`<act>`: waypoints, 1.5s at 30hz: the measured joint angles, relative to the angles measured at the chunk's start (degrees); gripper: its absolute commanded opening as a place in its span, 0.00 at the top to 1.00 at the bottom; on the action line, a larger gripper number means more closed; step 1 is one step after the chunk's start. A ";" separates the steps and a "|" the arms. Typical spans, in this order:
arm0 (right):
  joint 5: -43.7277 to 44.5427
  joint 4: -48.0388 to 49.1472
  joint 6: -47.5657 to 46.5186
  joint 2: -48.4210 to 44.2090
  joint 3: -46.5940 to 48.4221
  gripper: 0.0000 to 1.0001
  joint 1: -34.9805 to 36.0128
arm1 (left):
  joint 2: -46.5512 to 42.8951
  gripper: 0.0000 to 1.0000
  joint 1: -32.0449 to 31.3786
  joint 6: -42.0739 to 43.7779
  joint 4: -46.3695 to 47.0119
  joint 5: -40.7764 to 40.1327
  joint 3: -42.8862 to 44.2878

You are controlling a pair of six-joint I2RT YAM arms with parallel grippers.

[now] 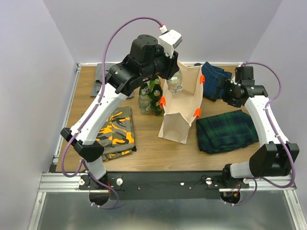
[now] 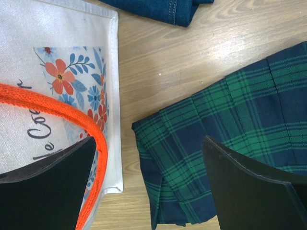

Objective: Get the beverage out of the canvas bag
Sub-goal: Place the drink at the center of the board.

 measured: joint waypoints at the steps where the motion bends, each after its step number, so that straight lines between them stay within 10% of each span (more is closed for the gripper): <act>1: -0.02 0.00 0.09 0.00 0.00 0.00 0.02 | -0.11 1.00 0.00 0.04 -0.24 -0.02 -0.02; 45: -2.03 0.02 0.98 0.00 0.00 0.00 0.02 | -19.98 1.00 -0.22 0.81 7.76 -20.13 -27.30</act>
